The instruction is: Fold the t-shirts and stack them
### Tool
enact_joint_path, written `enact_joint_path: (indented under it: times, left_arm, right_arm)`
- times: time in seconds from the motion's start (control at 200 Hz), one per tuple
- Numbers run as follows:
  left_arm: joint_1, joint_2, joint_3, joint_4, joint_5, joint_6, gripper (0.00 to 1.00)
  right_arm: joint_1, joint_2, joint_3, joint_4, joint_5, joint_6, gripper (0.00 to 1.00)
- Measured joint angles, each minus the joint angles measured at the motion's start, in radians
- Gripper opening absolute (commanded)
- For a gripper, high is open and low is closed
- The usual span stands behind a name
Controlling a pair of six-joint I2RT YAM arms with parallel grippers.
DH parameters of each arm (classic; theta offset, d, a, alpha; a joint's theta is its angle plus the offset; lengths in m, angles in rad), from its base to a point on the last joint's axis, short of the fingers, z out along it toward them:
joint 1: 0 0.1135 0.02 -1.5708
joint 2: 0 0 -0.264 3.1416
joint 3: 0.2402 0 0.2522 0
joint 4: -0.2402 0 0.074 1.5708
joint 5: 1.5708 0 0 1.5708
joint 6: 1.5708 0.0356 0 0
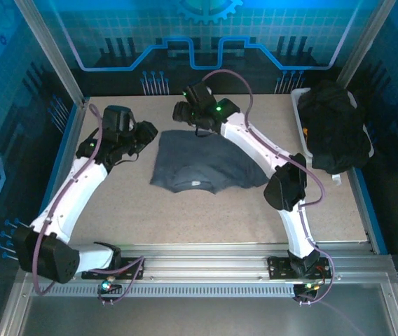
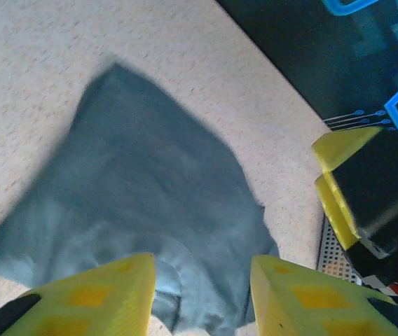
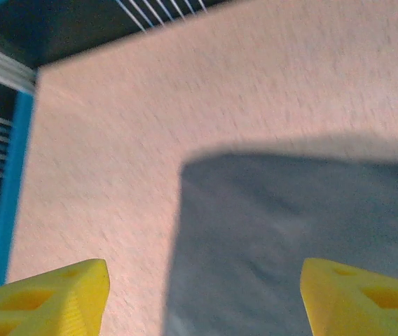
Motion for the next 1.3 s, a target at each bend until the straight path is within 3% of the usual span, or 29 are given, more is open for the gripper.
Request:
enact_joint_path:
  times: [0.175, 0.35, 0.43, 0.55, 0.775, 0.89, 1.05, 1.296]
  left_arm:
    - [-0.066, 0.025, -0.074, -0.015, 0.059, -0.012, 0.61]
    - [-0.326, 0.286, 0.018, -0.057, 0.074, 0.105, 0.70]
    - [-0.458, 0.449, 0.114, -0.082, 0.043, 0.181, 0.73]
    - [-0.589, 0.649, 0.244, -0.124, -0.020, 0.269, 0.78]
    - [-0.654, 0.884, 0.436, -0.209, -0.224, 0.396, 0.77]
    - [-0.658, 0.941, 0.470, -0.227, -0.325, 0.460, 0.64]
    - [-0.673, 0.975, 0.521, -0.229, -0.405, 0.531, 0.00]
    - [-0.663, 0.884, 0.508, -0.228, -0.480, 0.534, 0.00]
  right_arm:
    - [-0.064, -0.246, -0.339, 0.029, -0.049, -0.026, 0.63]
    - [-0.273, -0.555, -0.726, 0.052, -0.053, -0.026, 0.63]
    - [-0.378, -0.636, -0.853, 0.041, -0.055, -0.026, 0.63]
    - [-0.497, -0.715, -1.006, 0.021, -0.069, -0.026, 0.65]
    - [-0.570, -0.830, -1.096, -0.003, -0.110, -0.030, 0.65]
    - [-0.571, -0.858, -1.102, 0.000, -0.130, -0.030, 0.65]
    - [-0.571, -0.861, -1.114, -0.001, -0.154, -0.031, 0.65]
    - [-0.571, -0.857, -1.114, 0.001, -0.168, -0.033, 0.64]
